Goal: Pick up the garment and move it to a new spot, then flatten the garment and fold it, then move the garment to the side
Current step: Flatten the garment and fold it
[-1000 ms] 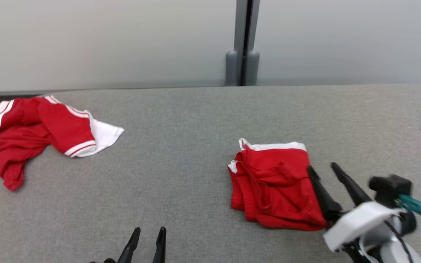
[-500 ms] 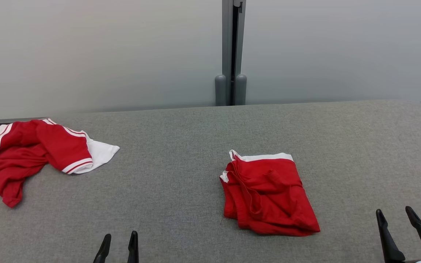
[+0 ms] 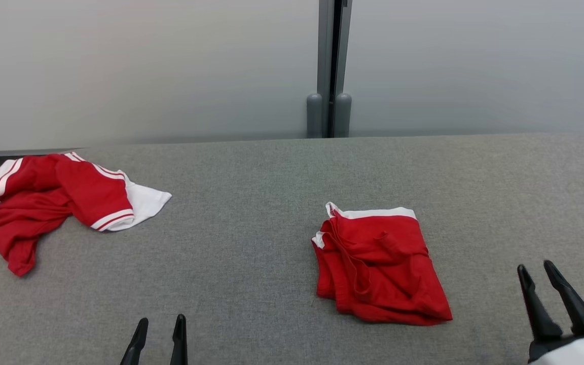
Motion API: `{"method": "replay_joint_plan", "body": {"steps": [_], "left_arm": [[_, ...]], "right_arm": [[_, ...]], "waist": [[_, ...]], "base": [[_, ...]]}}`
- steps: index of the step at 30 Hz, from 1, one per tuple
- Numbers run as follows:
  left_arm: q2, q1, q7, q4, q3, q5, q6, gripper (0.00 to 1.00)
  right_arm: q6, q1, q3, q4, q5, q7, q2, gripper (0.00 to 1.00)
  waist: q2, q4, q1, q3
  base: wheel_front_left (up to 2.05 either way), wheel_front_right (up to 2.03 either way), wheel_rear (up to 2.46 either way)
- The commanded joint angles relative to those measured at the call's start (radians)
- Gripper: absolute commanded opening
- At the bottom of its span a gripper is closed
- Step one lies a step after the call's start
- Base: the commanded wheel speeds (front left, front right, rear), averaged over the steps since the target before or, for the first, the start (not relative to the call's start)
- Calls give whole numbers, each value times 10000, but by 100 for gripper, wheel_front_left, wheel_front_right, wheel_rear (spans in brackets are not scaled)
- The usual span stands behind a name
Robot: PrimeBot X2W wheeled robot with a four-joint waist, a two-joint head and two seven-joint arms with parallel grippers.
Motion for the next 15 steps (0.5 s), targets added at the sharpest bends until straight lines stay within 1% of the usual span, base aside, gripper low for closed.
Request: {"method": "replay_joint_plan", "body": {"steps": [1, 4, 6, 10, 13, 15], "left_arm": [[35, -227, -45, -48, 23, 82, -66, 100], [38, -573, -45, -67, -9, 198, -143, 100], [35, -902, -45, -71, -40, 260, -202, 100], [38, -1418, -42, -11, -171, 291, -291, 100], [38, -1719, -33, 98, -329, 242, -312, 100], [38, -1804, -33, 155, -384, 158, -253, 100]], "right_arm": [[1, -290, 52, 72, 34, -48, -141, 0], [1, -1399, 659, 669, 24, -48, -513, 0], [1, -2258, 1107, 1187, 32, 42, -637, 0], [1, -3774, 2237, 2448, 53, 247, -699, 0], [-1, -4505, 3119, 3362, 319, 168, -715, 0], [-1, -4791, 3567, 3821, 545, 116, -758, 0]], "waist": [[0, 79, 0, 156], [0, 223, 0, 695], [0, 335, 0, 1152], [0, 567, 0, 1844], [0, 779, 0, 2096], [0, 884, 0, 2174]], "base": [[0, 0, 0], [0, 0, 0], [0, 0, 0], [0, 0, 0], [0, 0, 0], [0, 0, 0]]}}
